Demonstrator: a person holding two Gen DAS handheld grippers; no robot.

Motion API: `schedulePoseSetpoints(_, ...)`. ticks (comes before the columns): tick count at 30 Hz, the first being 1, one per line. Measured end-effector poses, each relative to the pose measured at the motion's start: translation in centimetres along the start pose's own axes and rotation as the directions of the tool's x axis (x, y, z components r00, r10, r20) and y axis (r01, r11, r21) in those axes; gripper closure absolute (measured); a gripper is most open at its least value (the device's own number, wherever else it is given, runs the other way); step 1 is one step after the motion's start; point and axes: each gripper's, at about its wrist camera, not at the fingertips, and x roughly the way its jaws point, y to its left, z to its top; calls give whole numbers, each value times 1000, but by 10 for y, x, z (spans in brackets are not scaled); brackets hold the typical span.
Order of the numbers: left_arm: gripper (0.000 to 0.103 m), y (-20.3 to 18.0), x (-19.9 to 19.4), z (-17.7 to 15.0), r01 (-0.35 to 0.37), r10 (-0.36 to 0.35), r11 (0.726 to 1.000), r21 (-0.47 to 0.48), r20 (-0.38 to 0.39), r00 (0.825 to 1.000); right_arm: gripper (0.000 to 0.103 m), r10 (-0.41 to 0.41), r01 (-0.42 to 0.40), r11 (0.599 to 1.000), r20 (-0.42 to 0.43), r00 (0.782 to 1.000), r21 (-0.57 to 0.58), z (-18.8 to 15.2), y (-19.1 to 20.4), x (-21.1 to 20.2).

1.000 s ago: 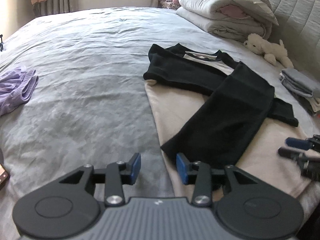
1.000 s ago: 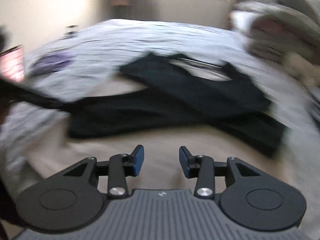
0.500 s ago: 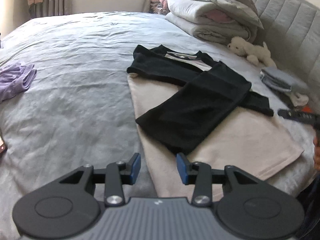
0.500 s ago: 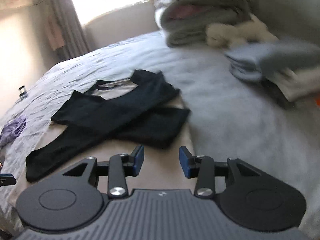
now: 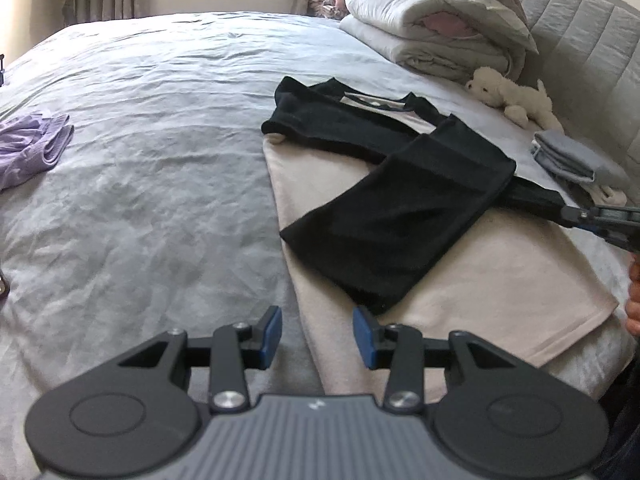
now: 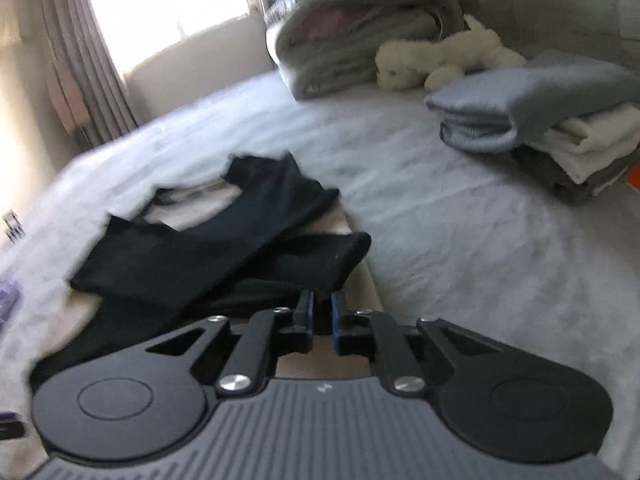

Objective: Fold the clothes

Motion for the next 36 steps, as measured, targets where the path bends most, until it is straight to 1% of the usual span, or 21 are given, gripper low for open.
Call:
schedulePoseSetpoints(1,63,1,-1,0,7,-7,1000,-5,-4,1000,94,6,-6,1000,2,1000,-10,-1,3,-7)
schedulePoseSetpoints(4,63,3,0,0,6,-7,1000,-11,-15,1000,94,-17,14,998,-45,999,-56,-10,10,-8)
schedulePoseSetpoints(6,63,5,0,-1,-1,0,1000,-13,-15,1000,95,-37,34,999,-85,996,-30,-19,9,-1)
schedulePoseSetpoints(10,63,9,0,-1,5,-5,1000,-24,-22,1000,95,-29,30,1000,-25,999,11,-20,15,-21)
schedulePoseSetpoints(13,63,9,0,-1,5,-5,1000,-19,-21,1000,95,-114,110,992,-59,992,-66,-30,17,4)
schedulePoseSetpoints(14,63,10,-1,-1,6,-7,1000,-18,-19,1000,94,-141,135,986,-59,988,-96,-34,17,12)
schedulePoseSetpoints(15,63,10,-2,-1,8,-8,1000,-17,-18,1000,93,-143,137,984,-45,989,-113,-36,17,13)
schedulePoseSetpoints(16,63,11,-3,-1,9,-9,1000,-18,-16,1000,90,-136,131,984,-32,990,-119,-35,20,9)
schedulePoseSetpoints(18,63,11,-4,-1,11,-11,1000,-19,-12,1000,69,-127,127,979,11,992,-159,-33,27,-2)
schedulePoseSetpoints(20,63,9,-5,0,15,-15,1000,-15,-10,1000,63,-119,135,966,86,989,-219,-31,35,-14)
schedulePoseSetpoints(22,63,7,-5,0,19,-19,1000,-10,-9,1000,63,-68,101,960,133,989,-260,-28,41,-18)
schedulePoseSetpoints(24,63,5,-4,1,22,-22,1000,-6,-7,1000,63,8,27,956,118,993,-293,-24,50,-11)
schedulePoseSetpoints(25,63,4,-3,2,22,-22,1000,-5,-6,1000,63,32,1,951,103,994,-308,-23,54,-3)
schedulePoseSetpoints(27,63,4,-3,3,22,-22,1000,-7,-5,1000,64,37,-14,945,64,997,-328,-21,61,17)
schedulePoseSetpoints(28,63,5,-1,3,22,-23,1000,-9,-9,1000,66,33,-17,943,43,999,-333,-20,64,27)
schedulePoseSetpoints(29,63,5,0,2,23,-23,1000,-10,-13,1000,77,11,-6,947,15,1000,-322,-20,64,38)
schedulePoseSetpoints(30,63,5,1,1,24,-24,1000,-12,-18,1000,84,-9,2,954,-22,1000,-301,-20,61,50)
schedulePoseSetpoints(31,63,5,3,0,27,-28,1000,-15,-28,999,84,-24,8,959,-52,998,-285,-20,59,58)
schedulePoseSetpoints(33,64,6,4,-3,34,-35,999,-23,-39,999,84,-28,8,958,-66,997,-288,-20,60,55)
schedulePoseSetpoints(35,65,8,2,-4,44,-45,999,-29,-36,998,83,-30,5,949,-75,997,-316,-19,66,46)
schedulePoseSetpoints(36,68,9,1,-5,47,-48,998,-36,-33,998,83,-28,1,945,-78,997,-327,-19,69,43)
